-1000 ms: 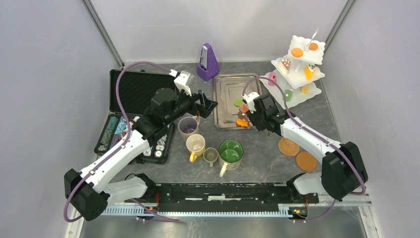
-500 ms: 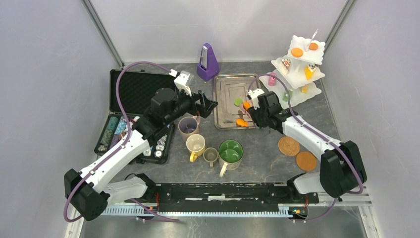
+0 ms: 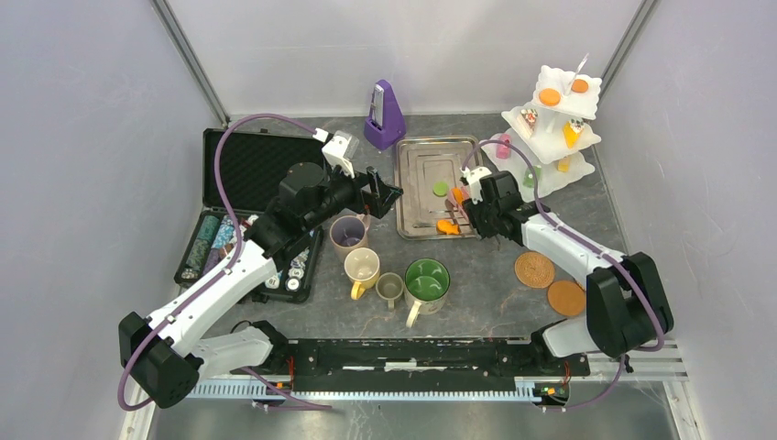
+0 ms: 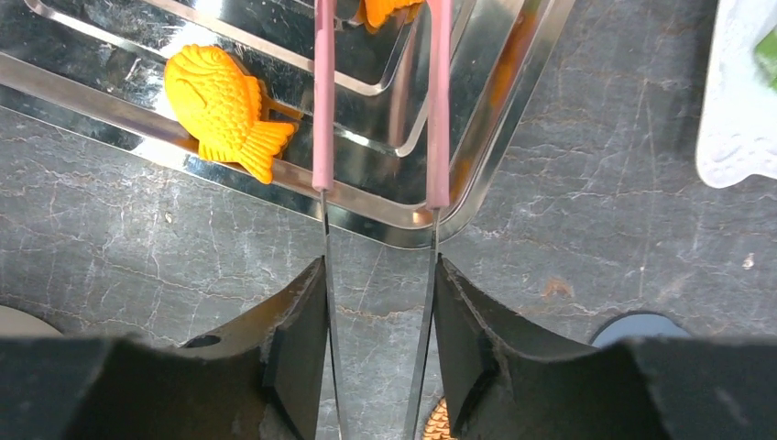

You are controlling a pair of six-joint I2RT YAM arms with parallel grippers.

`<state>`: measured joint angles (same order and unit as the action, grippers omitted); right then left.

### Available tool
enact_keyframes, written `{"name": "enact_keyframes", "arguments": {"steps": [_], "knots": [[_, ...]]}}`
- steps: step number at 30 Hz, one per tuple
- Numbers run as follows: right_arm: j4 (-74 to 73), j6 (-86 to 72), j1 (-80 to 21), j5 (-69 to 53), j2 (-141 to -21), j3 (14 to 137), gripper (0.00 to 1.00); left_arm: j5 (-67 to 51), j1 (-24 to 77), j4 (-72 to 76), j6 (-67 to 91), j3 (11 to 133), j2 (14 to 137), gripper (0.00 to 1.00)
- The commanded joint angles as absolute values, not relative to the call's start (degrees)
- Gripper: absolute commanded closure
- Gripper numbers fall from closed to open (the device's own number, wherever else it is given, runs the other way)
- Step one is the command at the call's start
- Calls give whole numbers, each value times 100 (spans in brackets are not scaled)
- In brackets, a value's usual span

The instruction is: Serve the afternoon tea

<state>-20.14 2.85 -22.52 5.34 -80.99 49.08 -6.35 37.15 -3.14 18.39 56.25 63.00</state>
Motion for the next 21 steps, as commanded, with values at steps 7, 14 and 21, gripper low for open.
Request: {"name": "enact_keyframes", "arguments": {"steps": [7,14,21], "knots": [[-1999,9,-2233,221,-7796,5264,69,-773,3744,-153,1608,5730,6218,1],[-2506,-200,-2232,235,-7138,5998,73,-725,3744,-159,1589,5728,6158,1],[-3270,-50,-2235,774,-6912,7577,78,-818,3744,-166,1622,5756,6136,1]]}}
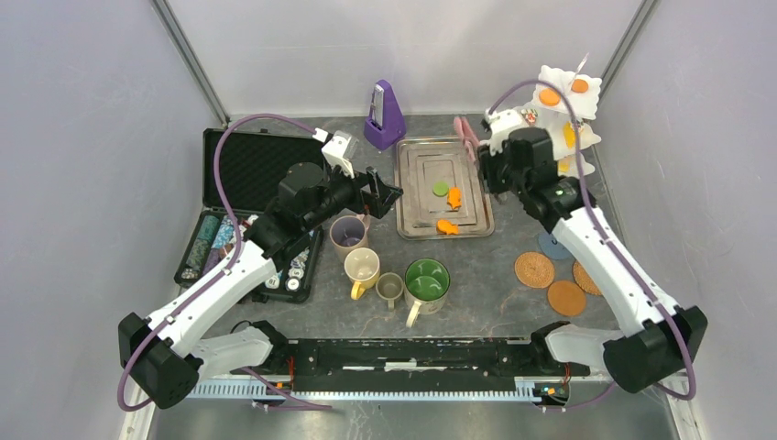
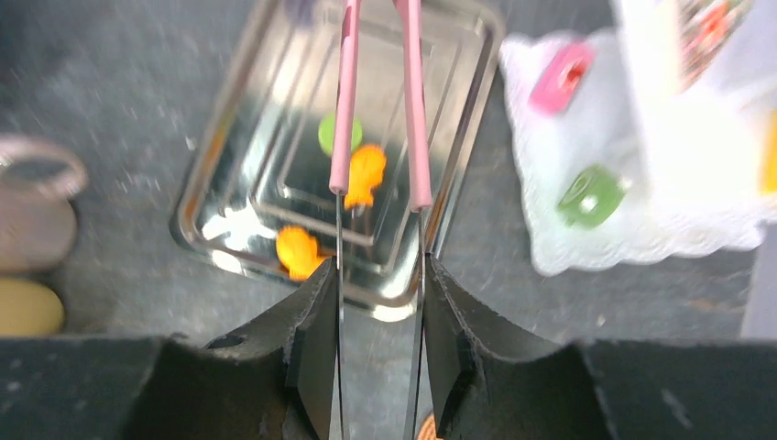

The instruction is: Serve the afternoon tea

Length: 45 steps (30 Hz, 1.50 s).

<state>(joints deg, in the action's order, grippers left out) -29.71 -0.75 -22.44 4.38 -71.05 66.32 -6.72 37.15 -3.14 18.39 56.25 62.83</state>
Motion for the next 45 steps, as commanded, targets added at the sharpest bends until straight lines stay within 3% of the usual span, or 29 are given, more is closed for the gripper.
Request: {"name": "enact_keyframes", "arguments": {"steps": [1,11,16,45], "knots": [[-3320,-45,-2234,717,-6941,7690,78,-817,3744,-160,1617,5756,6133,1],[-2600,-690,-2232,274,-6914,6397,64,-782,3744,-176,1600,5757,6099,1],[-2312,-1336,-2231,323,-7040,5735,62,-815,3744,-180,1608,5774,6115,1],[-1862,-1524,-2219,519,-8230,5302,47,-811,3744,-205,1593,5783,6140,1]]}}
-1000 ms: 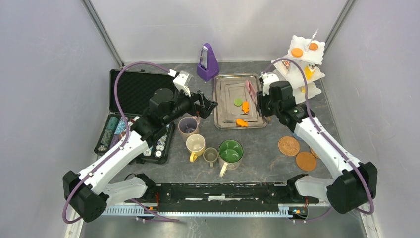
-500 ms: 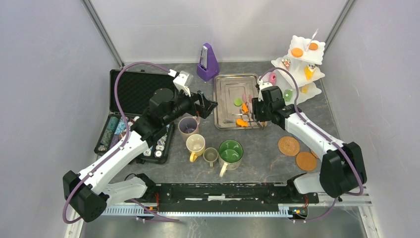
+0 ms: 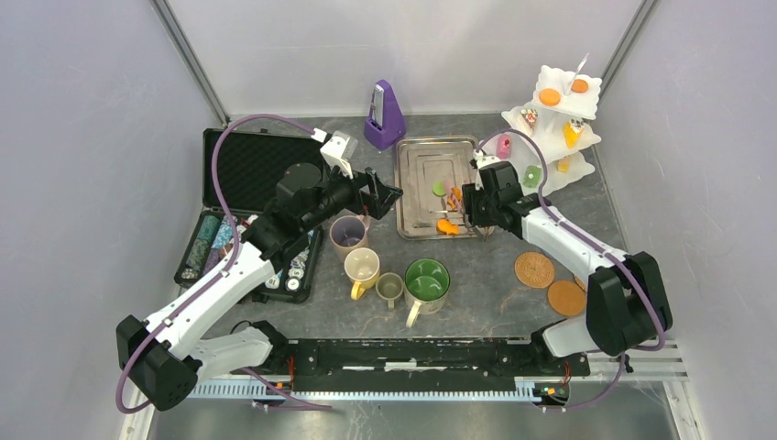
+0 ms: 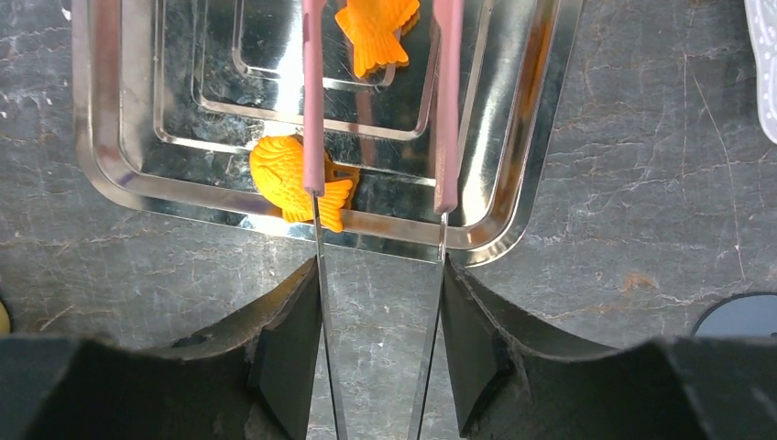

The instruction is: Serve the afternoon tea

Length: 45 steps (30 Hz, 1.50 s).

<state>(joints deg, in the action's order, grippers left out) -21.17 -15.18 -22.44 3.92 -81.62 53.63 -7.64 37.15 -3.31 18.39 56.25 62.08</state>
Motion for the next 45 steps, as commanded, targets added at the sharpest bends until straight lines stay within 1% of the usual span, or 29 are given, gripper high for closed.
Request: {"name": "enact_keyframes", "arguments": {"steps": [1,10,16,21,27,34,38,45], "knots": [[-1845,-1512,-2224,527,-8244,5285,47,-810,3744,-208,1594,5783,6137,1],[-1716,-1480,-2224,475,-8468,5221,46,-807,3744,-208,1598,5783,6147,1],[-1726,-1447,-2227,387,-8562,5240,51,-800,3744,-209,1590,5783,6141,1],[-1746,-1411,-2224,429,-8466,5112,47,-809,3743,-218,1591,5783,6144,1],[-1690,-1406,-2253,391,-8465,4984,49,-837,3744,-208,1608,5783,6154,1],[-1659,-1350,-2333,535,-8409,5009,58,-827,3744,-211,1599,5783,6138,1],[-1662,-1243,-2331,545,-8382,5080,66,-818,3744,-206,1599,5783,6121,1],[-1678,-1247,-2329,467,-7936,5191,81,-831,3744,-204,1602,5783,6096,1]]}}
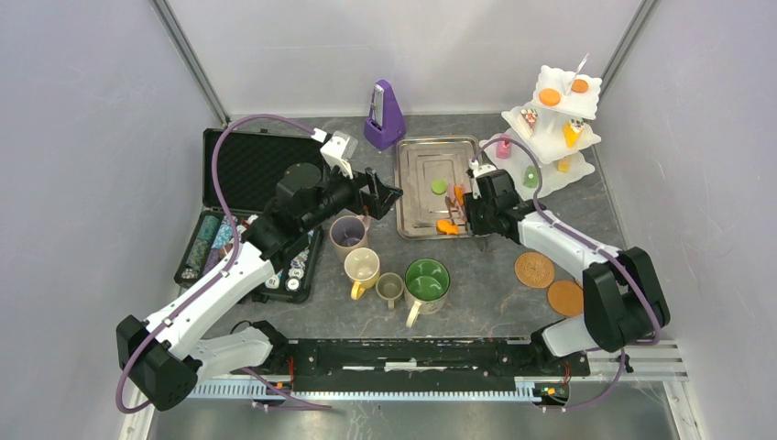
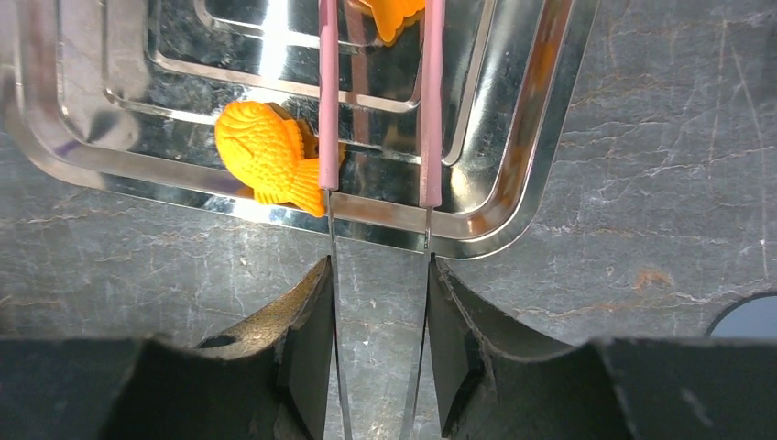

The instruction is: Serve the afternoon tea

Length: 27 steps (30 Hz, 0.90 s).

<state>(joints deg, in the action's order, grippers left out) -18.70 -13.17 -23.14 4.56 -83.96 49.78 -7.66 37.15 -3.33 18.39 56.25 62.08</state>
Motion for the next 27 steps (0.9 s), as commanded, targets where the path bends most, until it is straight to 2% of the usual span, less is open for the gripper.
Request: {"name": "enact_keyframes", "arguments": {"steps": [1,6,11,17,27], "knots": [[-1701,-1255,-2325,445,-7855,5215,82,-837,3744,-211,1604,5788,6098,1],[-1882,-1306,-2323,388,-7513,5403,87,-844,3744,-211,1611,5791,6069,1],[-2249,-1254,-2303,431,-7228,6043,87,-861,3744,-200,1623,5794,6061,1],[-3020,-818,-2111,999,-7134,7674,87,-863,3744,-195,1626,5792,6023,1],[-3651,-242,-1236,1437,-7949,10060,87,-844,3744,-202,1617,5793,5967,1]]}}
